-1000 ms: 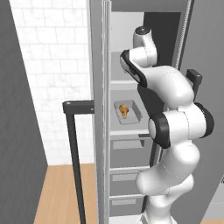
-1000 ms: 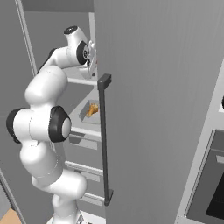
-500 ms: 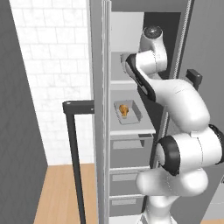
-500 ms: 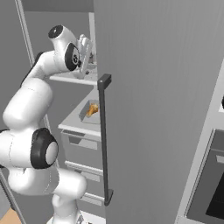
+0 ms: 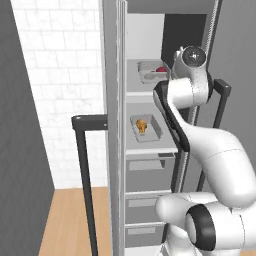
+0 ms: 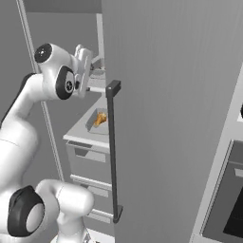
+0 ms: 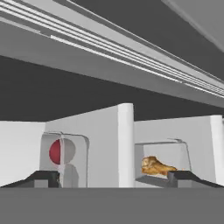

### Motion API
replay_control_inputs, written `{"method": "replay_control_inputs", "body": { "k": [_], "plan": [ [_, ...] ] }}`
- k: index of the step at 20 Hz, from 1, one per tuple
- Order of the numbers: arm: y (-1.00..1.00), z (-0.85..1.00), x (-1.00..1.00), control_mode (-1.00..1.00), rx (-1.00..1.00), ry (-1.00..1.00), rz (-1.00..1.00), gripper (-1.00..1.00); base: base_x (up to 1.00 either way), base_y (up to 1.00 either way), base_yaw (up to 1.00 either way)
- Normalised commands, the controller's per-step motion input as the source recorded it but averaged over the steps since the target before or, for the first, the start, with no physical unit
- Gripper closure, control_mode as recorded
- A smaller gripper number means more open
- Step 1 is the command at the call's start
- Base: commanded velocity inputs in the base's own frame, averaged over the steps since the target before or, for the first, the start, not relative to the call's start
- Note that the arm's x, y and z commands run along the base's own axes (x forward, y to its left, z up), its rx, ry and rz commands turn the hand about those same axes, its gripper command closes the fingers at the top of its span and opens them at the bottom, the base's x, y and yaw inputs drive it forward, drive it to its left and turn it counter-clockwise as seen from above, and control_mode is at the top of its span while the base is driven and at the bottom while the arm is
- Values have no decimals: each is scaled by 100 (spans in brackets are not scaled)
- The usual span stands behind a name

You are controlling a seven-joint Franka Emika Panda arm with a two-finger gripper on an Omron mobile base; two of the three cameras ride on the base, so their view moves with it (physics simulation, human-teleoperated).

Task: Take the meat container that has the chicken drumstick and place it on the second highest rack of the freezer. Then take the vegetable container that has the tomato and mushroom and place it on the highest rack of the freezer.

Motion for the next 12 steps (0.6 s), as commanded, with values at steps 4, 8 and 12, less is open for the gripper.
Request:
{"method": "replay_control_inputs", "body": {
  "k": [4,8,12],
  "plan": [
    [-3,4,-100,-100,0,0,0,-100,0,0,0],
    [0,3,-87,-100,0,7,0,-100,0,0,0],
    [0,-20,-83,-100,0,4,0,-100,0,0,0]
  ]
}}
